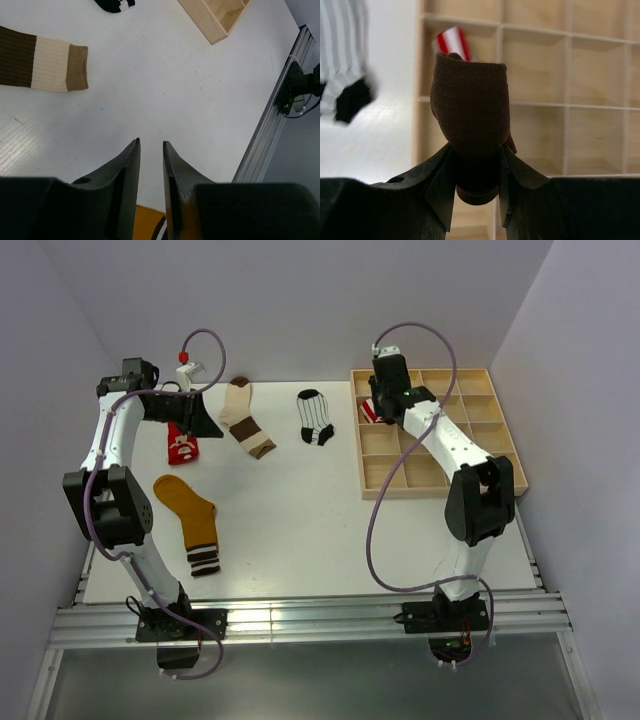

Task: Roll the socks
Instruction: Place the sock in the storage box.

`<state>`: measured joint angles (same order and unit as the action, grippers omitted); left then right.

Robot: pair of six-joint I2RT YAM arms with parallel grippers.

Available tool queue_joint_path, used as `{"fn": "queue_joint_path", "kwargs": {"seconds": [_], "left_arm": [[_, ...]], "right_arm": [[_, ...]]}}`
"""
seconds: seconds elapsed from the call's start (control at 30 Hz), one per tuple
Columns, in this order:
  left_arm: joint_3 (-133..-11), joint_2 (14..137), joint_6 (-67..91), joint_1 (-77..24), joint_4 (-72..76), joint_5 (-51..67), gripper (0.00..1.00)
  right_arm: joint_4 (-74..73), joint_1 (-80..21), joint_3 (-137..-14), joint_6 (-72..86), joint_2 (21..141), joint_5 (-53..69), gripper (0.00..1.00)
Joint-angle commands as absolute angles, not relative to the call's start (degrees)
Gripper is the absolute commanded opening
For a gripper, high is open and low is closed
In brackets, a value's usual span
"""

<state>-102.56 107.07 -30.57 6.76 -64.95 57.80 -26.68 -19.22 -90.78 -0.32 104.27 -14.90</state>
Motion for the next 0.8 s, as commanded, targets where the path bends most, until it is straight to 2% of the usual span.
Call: {"fn": "queue_joint_path", "kwargs": {"seconds": [0.0,0.13,0.4,0.77], "left_arm": [[-105.2,104.0,-29.7,6.8,-65.1,59.5,0.29],[-104.4,103.7,-28.0,6.9,-62.9,59.8,0.29],[-103.1,104.4,-26.2,6.9,-60.0,59.2,0.29],[-105.3,108.0,-28.1,6.9,-62.4,59.3,0.29]], "right_arm": [[-27.4,-17.8,-98.0,0.6,108.5,-27.5,0.00],[-28.1,-14.4,-104.0,-3.5,114.5,-33.7,0.00],[-28.4,-10.3,-112.9,-8.5,125.1,-37.3,0.00],[-27.3,-9.8,-115.0,-12.7,132.3,-35.7,0.00]]}}
